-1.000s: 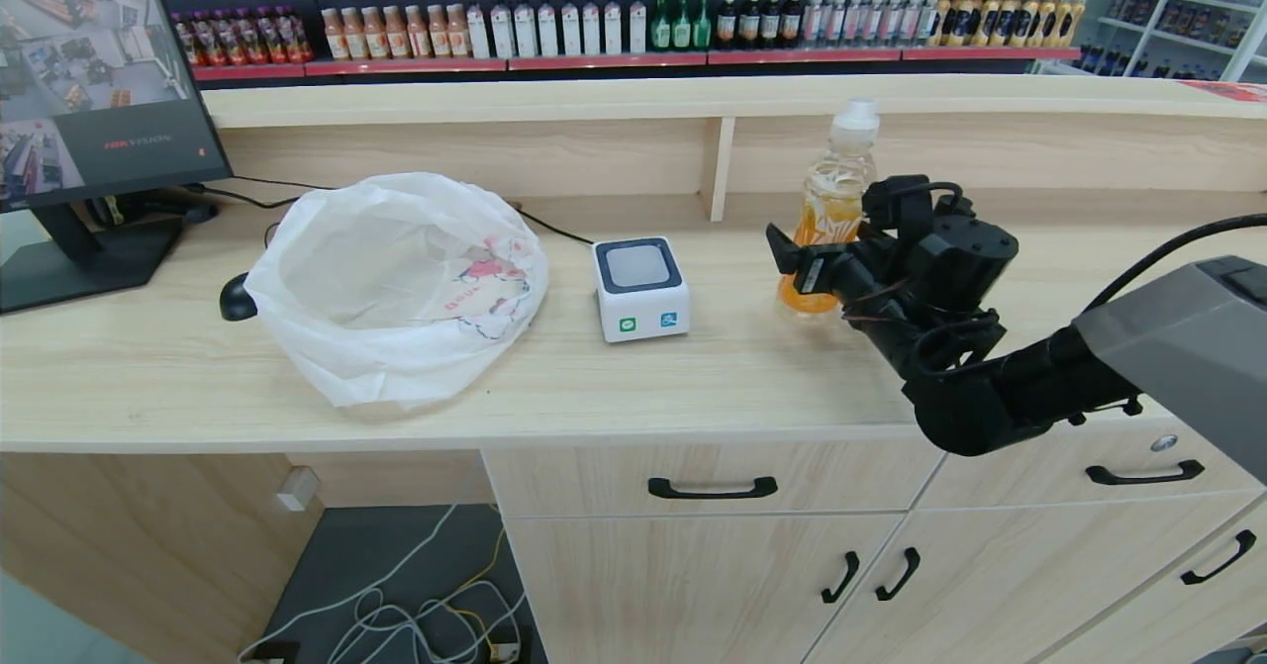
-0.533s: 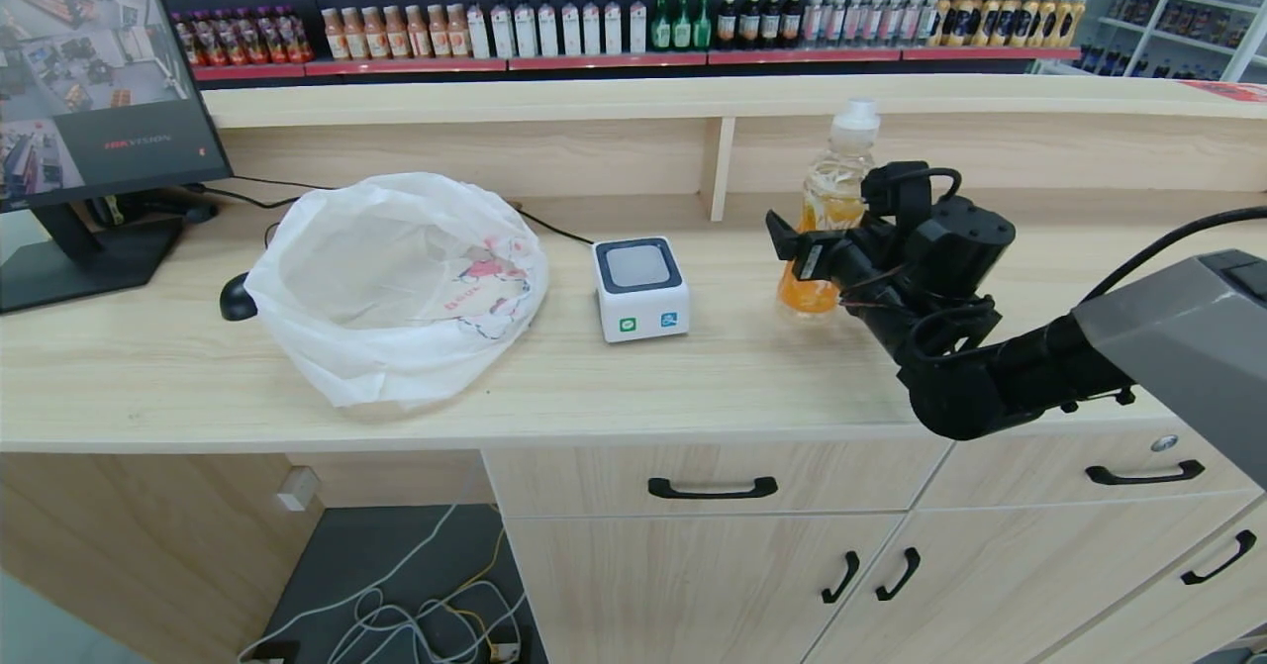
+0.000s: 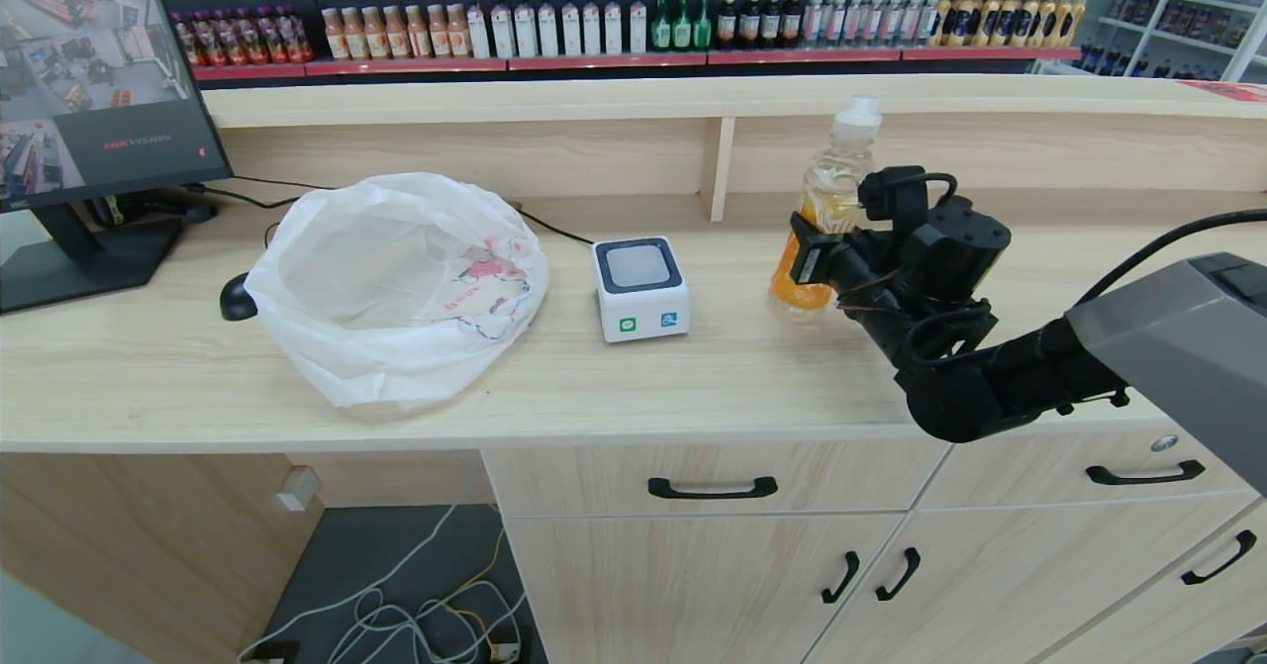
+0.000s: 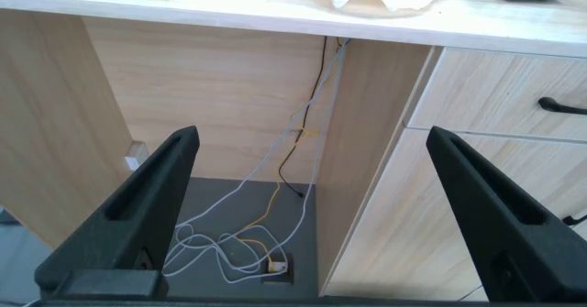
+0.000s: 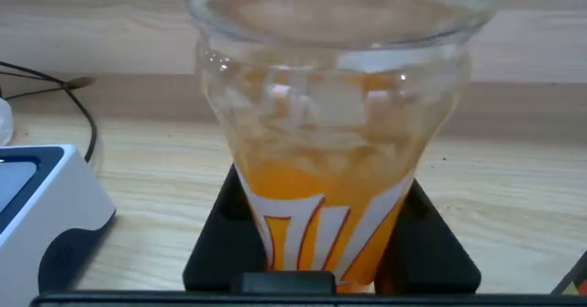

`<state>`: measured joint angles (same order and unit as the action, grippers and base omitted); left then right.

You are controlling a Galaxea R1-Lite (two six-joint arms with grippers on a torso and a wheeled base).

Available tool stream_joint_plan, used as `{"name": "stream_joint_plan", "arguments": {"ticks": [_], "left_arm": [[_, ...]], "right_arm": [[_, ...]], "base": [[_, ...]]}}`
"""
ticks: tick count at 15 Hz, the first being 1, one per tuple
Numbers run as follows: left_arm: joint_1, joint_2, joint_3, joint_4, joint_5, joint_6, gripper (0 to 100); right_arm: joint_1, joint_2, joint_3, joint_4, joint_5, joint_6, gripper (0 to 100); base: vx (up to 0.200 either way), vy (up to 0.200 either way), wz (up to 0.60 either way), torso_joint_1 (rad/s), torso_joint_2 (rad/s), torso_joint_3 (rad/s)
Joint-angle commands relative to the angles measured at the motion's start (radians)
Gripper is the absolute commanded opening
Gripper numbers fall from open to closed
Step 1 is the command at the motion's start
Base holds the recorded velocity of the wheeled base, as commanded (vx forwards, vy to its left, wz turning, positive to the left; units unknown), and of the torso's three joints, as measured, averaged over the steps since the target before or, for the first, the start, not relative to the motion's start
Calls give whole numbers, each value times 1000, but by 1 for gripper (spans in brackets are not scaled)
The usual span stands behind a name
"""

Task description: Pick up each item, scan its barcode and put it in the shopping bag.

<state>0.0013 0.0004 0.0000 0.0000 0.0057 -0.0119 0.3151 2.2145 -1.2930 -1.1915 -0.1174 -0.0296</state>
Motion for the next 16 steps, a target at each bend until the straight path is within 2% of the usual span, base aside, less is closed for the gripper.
{"name": "stream_joint_plan", "arguments": {"ticks": [1, 13, 16], "left_arm": [[0, 0, 0, 0, 0, 0, 100], [0, 0, 0, 0, 0, 0, 100], [0, 0, 0, 0, 0, 0, 100]], "right_arm": [[1, 1, -5, 0, 2, 2, 0], [10, -62, 8, -2, 2, 19, 0], [42, -128, 69, -2, -4, 45, 0]], "base": [[0, 0, 0, 0, 0, 0], [0, 0, 0, 0, 0, 0], [0, 0, 0, 0, 0, 0]]}}
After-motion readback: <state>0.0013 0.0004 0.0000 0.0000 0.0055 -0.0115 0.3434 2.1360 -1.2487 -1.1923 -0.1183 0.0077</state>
